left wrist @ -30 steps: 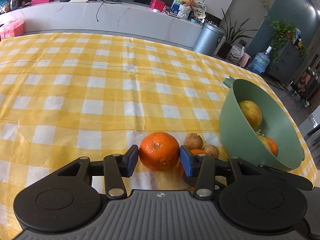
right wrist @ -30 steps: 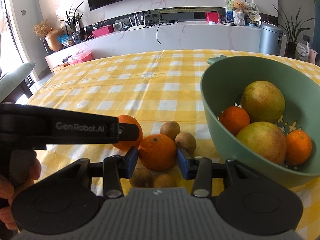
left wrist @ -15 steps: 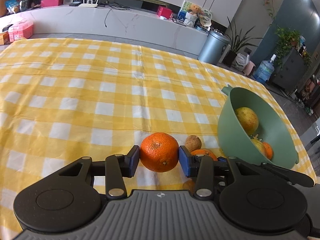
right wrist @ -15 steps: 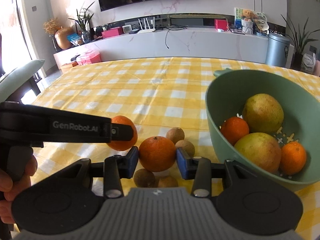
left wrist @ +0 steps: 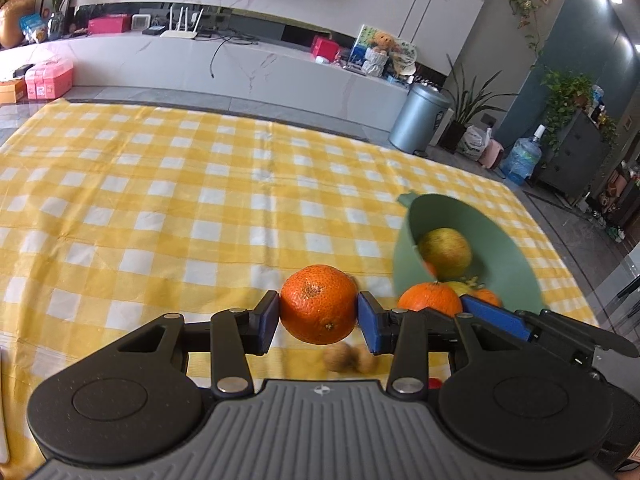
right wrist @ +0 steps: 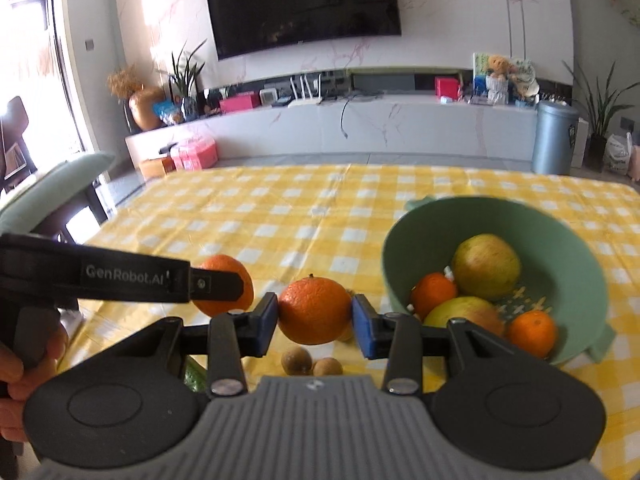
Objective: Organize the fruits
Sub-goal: 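Grasp an orange with the left tool while the right tool grasps another orange, then carry both oranges over the colander and open both tools to drop them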
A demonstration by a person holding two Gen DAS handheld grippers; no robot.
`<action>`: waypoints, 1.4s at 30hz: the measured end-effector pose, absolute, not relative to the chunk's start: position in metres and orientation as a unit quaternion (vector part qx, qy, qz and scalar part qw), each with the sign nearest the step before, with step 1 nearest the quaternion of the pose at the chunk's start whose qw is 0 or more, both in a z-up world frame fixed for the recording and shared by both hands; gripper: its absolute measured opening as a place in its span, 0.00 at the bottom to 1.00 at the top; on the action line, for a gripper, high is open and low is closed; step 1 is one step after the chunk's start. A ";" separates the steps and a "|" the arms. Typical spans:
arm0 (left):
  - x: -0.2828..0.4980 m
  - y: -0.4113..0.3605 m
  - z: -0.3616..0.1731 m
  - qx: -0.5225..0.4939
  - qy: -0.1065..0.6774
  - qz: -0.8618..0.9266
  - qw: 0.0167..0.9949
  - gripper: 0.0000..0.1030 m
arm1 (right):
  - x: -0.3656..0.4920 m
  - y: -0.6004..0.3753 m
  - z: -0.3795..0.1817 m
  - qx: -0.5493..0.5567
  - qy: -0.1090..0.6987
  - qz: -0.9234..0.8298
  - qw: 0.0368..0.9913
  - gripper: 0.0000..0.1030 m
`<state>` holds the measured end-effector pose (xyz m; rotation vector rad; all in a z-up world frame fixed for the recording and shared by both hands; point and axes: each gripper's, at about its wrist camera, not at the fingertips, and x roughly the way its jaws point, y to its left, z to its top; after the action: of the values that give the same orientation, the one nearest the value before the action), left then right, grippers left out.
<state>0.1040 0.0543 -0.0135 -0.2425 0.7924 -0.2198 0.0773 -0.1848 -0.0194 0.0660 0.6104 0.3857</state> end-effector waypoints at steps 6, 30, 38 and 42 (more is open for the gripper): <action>0.099 0.027 0.002 -0.108 0.371 -0.131 0.913 0.46 | 0.066 -0.211 -0.001 0.032 0.269 0.176 0.946 0.36; 0.144 -0.066 0.000 -0.038 0.398 -0.207 0.893 0.46 | 0.133 -0.331 -0.029 0.143 0.380 0.133 0.904 0.33; 0.154 -0.071 -0.007 -0.026 0.411 -0.210 0.887 0.46 | 0.146 -0.334 -0.046 0.169 0.420 0.146 0.879 0.21; 0.159 -0.073 -0.008 -0.025 0.418 -0.214 0.883 0.46 | 0.141 -0.338 -0.040 0.176 0.401 0.146 0.887 0.22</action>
<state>0.1593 -0.0729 -0.0083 -0.0521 0.8698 -0.4453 0.1409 -0.3378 -0.0403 0.3652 0.8327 0.3039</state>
